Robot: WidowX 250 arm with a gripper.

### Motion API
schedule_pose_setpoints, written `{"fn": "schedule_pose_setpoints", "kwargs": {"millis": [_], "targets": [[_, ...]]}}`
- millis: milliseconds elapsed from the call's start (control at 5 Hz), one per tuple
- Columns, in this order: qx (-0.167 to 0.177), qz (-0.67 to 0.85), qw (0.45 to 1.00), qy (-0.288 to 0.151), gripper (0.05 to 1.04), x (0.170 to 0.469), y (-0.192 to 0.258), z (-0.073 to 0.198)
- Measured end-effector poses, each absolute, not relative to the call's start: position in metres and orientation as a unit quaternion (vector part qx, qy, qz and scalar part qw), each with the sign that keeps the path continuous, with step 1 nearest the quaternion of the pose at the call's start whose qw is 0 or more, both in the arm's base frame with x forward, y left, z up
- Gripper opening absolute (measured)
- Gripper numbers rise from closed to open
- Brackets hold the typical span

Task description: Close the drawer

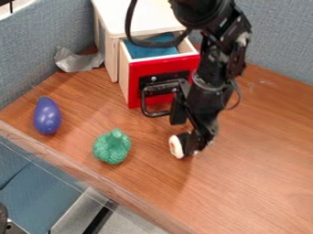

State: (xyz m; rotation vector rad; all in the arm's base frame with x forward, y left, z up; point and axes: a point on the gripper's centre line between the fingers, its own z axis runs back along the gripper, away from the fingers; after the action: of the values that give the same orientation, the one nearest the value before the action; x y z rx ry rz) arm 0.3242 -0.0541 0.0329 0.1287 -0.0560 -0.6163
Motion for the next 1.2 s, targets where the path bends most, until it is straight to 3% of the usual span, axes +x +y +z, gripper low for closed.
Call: {"fn": "schedule_pose_setpoints", "kwargs": {"millis": [1200], "targets": [[0.076,-0.252,0.965,-0.021,0.999,0.351,-0.003,0.032]]}}
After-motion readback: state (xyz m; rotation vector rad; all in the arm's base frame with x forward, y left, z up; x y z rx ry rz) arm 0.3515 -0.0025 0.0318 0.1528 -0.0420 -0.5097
